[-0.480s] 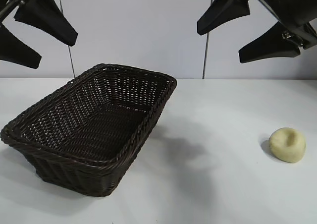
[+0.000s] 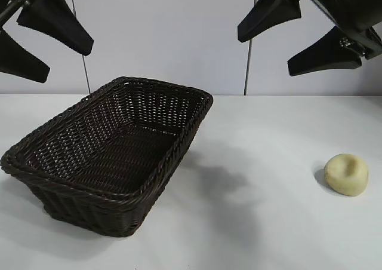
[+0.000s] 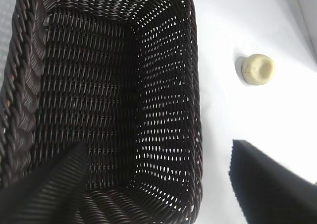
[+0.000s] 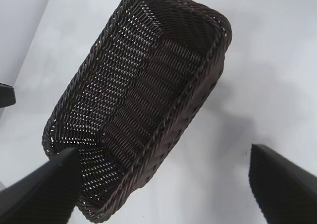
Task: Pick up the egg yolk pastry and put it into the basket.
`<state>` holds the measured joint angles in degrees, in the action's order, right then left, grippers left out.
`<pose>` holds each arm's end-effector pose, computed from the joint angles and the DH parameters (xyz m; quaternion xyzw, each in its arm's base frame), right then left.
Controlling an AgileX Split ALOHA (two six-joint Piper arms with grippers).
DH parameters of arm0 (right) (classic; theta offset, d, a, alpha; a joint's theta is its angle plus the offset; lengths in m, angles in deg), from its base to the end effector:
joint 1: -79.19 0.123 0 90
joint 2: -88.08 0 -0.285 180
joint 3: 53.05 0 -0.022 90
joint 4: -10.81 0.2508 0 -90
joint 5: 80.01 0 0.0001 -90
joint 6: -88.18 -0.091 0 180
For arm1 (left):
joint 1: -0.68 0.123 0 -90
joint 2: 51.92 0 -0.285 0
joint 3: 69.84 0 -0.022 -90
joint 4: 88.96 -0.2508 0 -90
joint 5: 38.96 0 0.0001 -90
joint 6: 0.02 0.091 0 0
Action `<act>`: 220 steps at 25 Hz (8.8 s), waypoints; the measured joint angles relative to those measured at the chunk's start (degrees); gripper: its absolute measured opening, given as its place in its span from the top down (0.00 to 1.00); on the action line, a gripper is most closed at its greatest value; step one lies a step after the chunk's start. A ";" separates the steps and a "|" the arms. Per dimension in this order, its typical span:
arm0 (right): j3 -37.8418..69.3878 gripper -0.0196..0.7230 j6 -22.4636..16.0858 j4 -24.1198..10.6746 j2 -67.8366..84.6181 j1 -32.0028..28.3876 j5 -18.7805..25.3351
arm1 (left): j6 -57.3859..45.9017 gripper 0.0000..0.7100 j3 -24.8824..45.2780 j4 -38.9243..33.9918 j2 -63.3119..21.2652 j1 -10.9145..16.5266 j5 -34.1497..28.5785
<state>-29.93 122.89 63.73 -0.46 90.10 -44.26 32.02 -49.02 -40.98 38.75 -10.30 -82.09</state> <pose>0.2774 0.0967 0.2787 -0.0805 0.8983 0.2920 0.3182 0.2771 -0.1009 0.2735 0.1143 0.9130 -0.2940 0.2588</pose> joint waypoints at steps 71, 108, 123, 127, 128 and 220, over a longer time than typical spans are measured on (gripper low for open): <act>0.00 0.09 -0.39 0.00 0.00 0.00 -0.22 | -116.65 0.20 9.29 -52.93 8.34 -19.98 9.58; 0.00 0.09 -0.39 0.00 0.00 0.00 0.49 | -109.58 0.86 8.35 -50.44 7.28 -14.84 8.77; 0.00 0.09 -0.39 -0.60 0.00 0.00 0.56 | -57.13 0.86 6.34 -22.75 6.63 -2.43 4.85; 0.00 0.09 -0.39 -0.72 0.00 0.00 0.62 | -48.13 0.86 5.52 -21.38 6.63 -0.38 1.73; 0.00 0.09 -0.39 -0.72 0.00 0.00 0.62 | -46.35 0.86 4.88 -21.55 6.63 -0.30 0.74; 0.00 0.09 -0.46 -2.35 0.00 0.00 1.62 | -29.01 0.12 -27.16 -42.22 19.38 4.73 -20.82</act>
<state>-29.93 122.43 61.38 -0.46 90.10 -42.64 3.01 -76.18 -83.19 58.13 -5.56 -102.91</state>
